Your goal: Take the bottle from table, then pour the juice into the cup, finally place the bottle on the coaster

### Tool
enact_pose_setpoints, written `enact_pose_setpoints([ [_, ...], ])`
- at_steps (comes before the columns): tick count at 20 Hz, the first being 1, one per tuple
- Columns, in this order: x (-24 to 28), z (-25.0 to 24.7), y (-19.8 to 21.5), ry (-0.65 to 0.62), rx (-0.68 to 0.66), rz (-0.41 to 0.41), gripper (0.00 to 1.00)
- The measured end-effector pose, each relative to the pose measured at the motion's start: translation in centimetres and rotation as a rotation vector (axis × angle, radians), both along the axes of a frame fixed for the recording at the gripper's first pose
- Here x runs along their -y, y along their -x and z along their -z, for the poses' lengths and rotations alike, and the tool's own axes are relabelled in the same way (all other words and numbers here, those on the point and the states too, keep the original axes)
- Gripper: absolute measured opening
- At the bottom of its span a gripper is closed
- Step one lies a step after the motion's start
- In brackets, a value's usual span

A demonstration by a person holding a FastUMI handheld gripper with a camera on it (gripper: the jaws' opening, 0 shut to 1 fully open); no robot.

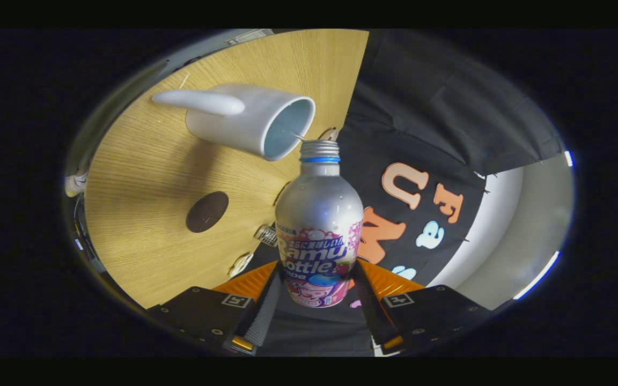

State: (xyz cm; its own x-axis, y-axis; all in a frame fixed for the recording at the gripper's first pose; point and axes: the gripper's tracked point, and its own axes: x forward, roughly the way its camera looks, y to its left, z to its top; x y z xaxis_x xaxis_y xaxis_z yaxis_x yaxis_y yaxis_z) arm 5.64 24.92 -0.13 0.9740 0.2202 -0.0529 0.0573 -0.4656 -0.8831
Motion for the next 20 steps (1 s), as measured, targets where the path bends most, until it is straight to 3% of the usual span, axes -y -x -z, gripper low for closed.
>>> enact_pose_setpoints([
  [20, -1.08, -0.66, 0.1, 0.096, -0.024, 0.015, 0.73],
])
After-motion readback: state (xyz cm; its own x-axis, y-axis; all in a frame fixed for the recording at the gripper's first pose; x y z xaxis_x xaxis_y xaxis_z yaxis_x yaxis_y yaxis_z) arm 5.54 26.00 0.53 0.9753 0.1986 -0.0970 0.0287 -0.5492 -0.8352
